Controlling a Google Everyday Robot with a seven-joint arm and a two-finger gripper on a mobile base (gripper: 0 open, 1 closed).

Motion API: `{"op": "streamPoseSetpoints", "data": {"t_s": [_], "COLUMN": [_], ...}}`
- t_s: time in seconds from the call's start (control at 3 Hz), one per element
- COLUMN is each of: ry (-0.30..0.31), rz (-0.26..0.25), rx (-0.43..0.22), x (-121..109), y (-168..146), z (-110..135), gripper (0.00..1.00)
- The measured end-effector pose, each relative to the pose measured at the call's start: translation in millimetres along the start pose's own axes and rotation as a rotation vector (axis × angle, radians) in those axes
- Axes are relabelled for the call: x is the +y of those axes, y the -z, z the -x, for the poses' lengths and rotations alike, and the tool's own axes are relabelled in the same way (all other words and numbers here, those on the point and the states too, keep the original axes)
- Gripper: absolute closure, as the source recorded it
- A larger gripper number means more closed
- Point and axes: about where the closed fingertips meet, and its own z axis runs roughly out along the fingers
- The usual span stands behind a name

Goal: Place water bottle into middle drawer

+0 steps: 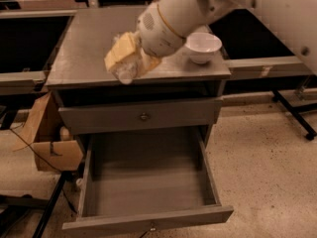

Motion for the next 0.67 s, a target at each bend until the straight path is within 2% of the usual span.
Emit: {"op": "streamPoseSetpoints", "data": {"t_s": [0.33, 0.67], "ry": [-0.029, -0.029], "rz": [-0.009, -0.009], "rx": [0.029, 0.029], "x": [-10.9, -10.8], "y": [-5.7, -5.8], "z": [-18.8, -18.9], "gripper": [1.0, 1.0]}}
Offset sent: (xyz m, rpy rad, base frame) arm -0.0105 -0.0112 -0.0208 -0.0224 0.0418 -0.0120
